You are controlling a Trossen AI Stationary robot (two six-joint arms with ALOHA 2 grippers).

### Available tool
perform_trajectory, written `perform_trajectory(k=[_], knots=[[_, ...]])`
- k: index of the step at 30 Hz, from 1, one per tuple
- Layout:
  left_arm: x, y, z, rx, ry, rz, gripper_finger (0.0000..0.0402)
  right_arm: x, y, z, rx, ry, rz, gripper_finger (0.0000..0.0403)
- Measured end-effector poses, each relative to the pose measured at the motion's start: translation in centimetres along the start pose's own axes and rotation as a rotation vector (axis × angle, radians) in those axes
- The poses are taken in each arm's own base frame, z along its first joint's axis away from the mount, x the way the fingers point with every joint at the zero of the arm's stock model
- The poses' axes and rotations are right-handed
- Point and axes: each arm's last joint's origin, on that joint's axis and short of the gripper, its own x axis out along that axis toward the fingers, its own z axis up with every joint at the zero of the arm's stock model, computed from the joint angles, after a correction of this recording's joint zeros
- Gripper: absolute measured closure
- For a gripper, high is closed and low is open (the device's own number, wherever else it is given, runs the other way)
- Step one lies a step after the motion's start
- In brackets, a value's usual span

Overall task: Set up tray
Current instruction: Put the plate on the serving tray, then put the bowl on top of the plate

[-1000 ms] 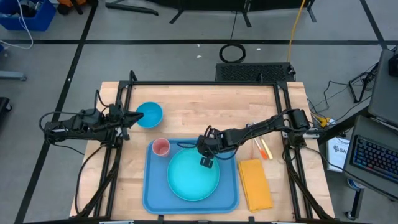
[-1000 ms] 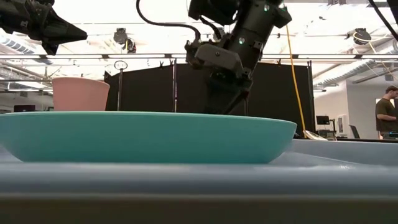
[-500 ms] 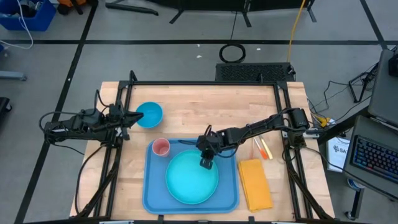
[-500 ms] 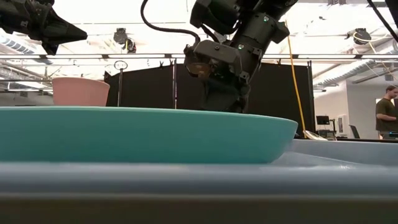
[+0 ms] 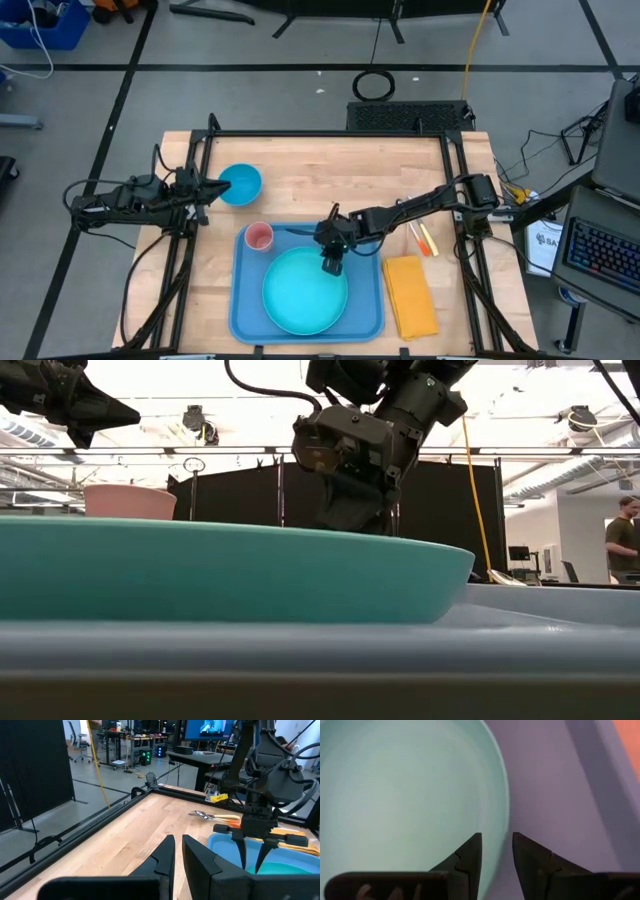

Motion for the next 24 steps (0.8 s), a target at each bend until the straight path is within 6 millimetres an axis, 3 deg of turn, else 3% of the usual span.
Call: perform_trajectory(k=[5, 11, 17, 24], knots=[[0.0, 0.0, 0.0, 0.0, 0.001, 0.0, 0.0366, -1.3, 0.0, 0.6, -0.048, -0.042, -0.012, 0.0303], [0.0, 0.0, 0.0, 0.0, 0.001, 0.0, 0.0366, -4.2, 0.0, 1.9, -0.263, -0.152, -0.081, 0.0303], [0.0, 0.0, 0.0, 0.001, 0.0, 0.0, 0.0366, -6.4, -2.5, 4.0, -0.299, -0.255, -0.091, 0.0303], [0.0, 0.0, 0.0, 0.002, 0.0, 0.0, 0.0366, -6.8, -4.7, 5.0, -0.249, -0.28, -0.098, 0.0303]])
